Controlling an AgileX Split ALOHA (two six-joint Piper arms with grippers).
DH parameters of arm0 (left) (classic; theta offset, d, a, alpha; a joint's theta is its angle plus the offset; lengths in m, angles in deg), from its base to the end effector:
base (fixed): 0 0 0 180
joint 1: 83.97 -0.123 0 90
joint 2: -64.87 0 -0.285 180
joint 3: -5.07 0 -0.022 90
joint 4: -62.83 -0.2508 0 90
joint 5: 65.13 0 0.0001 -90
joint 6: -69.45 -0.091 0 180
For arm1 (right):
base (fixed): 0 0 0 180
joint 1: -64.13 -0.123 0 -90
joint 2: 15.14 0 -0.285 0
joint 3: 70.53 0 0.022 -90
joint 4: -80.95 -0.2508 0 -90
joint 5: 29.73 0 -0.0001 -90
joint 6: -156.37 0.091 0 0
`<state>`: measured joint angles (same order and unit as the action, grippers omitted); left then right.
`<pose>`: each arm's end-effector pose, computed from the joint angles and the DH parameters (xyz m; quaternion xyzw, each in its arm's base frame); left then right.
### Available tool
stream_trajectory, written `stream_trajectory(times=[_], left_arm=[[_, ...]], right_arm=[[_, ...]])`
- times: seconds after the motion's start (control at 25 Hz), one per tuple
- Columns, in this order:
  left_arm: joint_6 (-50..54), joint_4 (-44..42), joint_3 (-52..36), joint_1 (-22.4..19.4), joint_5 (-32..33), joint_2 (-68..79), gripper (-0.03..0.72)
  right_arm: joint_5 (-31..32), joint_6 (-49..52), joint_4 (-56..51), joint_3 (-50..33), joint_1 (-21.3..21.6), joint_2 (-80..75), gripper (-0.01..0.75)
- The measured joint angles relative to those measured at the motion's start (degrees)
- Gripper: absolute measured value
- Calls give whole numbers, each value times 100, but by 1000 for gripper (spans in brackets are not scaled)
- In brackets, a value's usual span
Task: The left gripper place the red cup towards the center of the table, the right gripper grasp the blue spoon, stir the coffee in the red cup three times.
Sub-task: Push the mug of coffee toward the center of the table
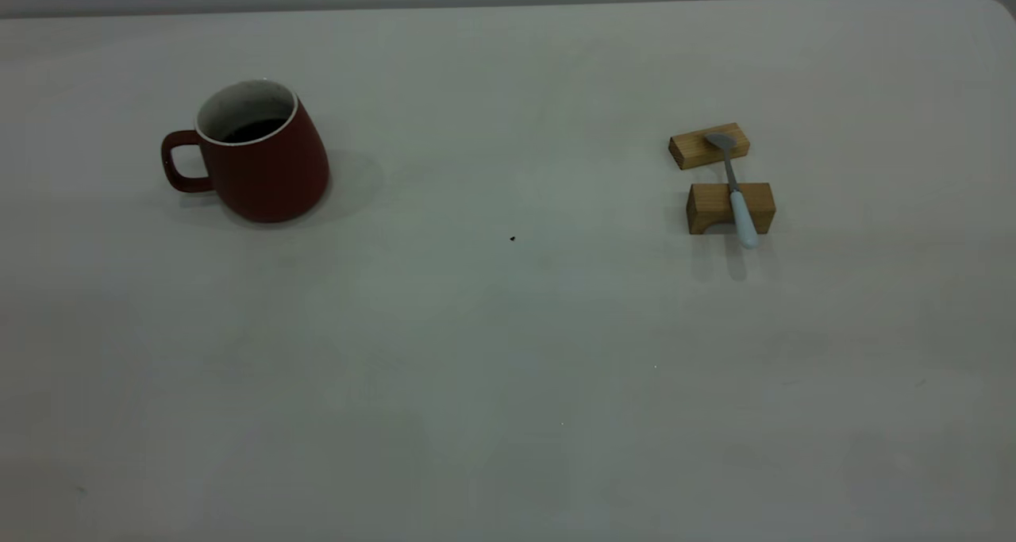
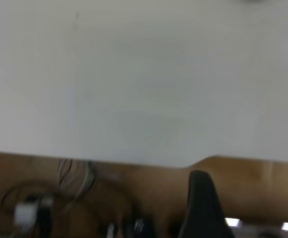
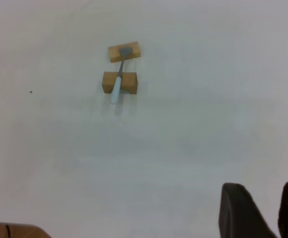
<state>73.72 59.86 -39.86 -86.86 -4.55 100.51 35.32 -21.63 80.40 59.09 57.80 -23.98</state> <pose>0.0689 0.0076 0.2810 -0.0544 0.9412 0.0215 0.3327 -0.0023 0.0005 0.2627 -0.0336 0.8834 0.0387 0.4658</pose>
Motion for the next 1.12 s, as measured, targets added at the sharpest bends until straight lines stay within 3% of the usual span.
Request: stream_trajectory(times=[0.2,0.48,0.76,1.12], left_arm=[[-359,-211,269,0,-899,1964,555],[-1515,-668,1651,-6,-1919,5101,555],[-4144,-144,3418,-6,-2076,7830,555],[-6233,391,5134,14,-2035,9913,555]], right_arm=[[0,0,0,0,0,0,237],[0,0,0,0,0,0,237],[0,0,0,0,0,0,237],[0,0,0,0,0,0,237]])
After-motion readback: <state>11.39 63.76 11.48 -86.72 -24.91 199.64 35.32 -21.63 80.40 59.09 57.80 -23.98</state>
